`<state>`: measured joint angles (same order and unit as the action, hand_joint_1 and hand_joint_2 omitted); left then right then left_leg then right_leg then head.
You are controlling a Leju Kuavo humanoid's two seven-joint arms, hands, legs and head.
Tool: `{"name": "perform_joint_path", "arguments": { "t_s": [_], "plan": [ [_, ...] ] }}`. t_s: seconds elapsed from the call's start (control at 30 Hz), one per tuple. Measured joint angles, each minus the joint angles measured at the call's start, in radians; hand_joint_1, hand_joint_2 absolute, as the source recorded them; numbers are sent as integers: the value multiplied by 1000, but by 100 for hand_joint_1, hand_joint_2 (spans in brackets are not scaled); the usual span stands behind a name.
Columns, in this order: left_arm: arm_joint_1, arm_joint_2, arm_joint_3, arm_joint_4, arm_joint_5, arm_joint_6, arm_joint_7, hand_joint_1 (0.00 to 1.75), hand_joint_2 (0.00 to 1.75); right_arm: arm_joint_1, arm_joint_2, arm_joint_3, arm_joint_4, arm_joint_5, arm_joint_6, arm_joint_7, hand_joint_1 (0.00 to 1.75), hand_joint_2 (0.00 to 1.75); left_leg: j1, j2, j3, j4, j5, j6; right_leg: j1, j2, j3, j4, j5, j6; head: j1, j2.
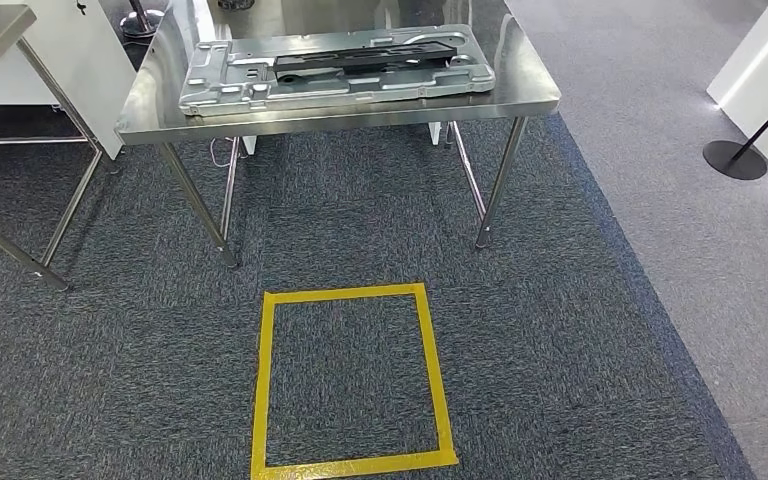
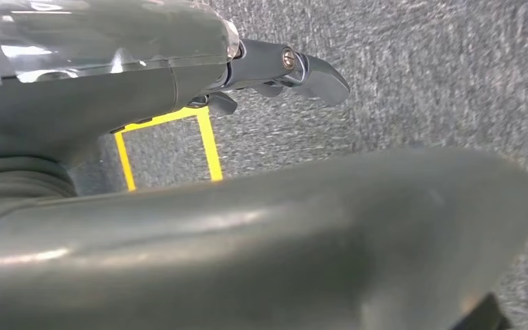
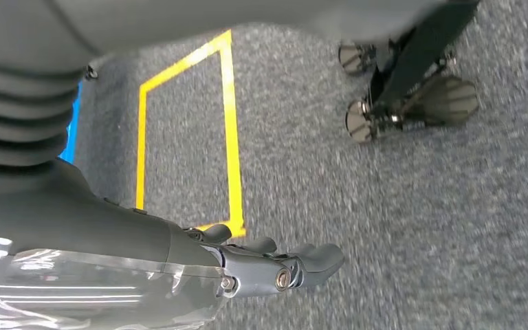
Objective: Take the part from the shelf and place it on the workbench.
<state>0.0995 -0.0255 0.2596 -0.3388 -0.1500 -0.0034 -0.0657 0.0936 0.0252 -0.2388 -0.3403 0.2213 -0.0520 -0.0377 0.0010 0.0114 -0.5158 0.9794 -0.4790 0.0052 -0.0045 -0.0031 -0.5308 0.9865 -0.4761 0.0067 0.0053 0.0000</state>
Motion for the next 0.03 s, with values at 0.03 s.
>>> {"name": "perform_joint_path", "arguments": {
  "t_s": [0.03],
  "plan": [
    [2, 1, -10, -1, 7, 0, 3, 0, 0, 2, 0, 10, -1, -10, 2, 2, 0, 0, 0, 0, 0, 0, 0, 0, 0, 0, 0, 0, 0, 0, 0, 0]
  ]
}}
